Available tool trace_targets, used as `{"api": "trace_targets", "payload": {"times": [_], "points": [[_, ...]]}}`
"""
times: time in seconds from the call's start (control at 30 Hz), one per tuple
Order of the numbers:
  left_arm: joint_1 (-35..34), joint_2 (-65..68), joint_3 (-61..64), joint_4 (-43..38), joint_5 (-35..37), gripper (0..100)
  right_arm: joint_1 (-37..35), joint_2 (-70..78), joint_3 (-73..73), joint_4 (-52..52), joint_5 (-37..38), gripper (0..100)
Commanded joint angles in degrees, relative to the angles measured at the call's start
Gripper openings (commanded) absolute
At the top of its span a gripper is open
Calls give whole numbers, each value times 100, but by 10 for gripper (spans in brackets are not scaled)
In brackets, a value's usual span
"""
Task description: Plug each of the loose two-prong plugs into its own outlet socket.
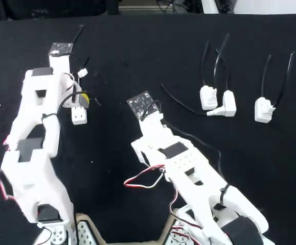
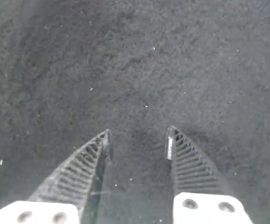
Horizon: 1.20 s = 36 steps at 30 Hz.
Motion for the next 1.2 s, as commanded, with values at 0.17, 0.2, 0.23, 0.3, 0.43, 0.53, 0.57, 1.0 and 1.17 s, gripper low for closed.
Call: {"api": "trace_targets", "payload": {"times": [0.17,0.2,0.23,0.3,0.43,0.53,0.57,1.0,1.17], "points": [[198,668,-813,316,721,281,-88,-215,-13,-105,-53,177],[207,668,-848,440,888,263,-88,-215,-13,-105,-53,177],[233,677,-875,571,1081,234,-88,-215,-13,-105,-62,177],[277,677,-787,765,1459,156,-88,-215,-13,-105,-62,177],[295,659,-813,1301,1916,41,-88,-215,-13,-105,-62,177],[286,325,-831,1802,1969,34,-88,-215,-13,-105,-62,177],[268,158,-778,1890,1969,27,-88,-215,-13,-105,-62,177],[295,-3473,3978,-62,844,76,-88,-215,-13,-105,-62,177],[295,-4220,4716,-44,325,265,-88,-207,-13,-123,-62,177]]}}
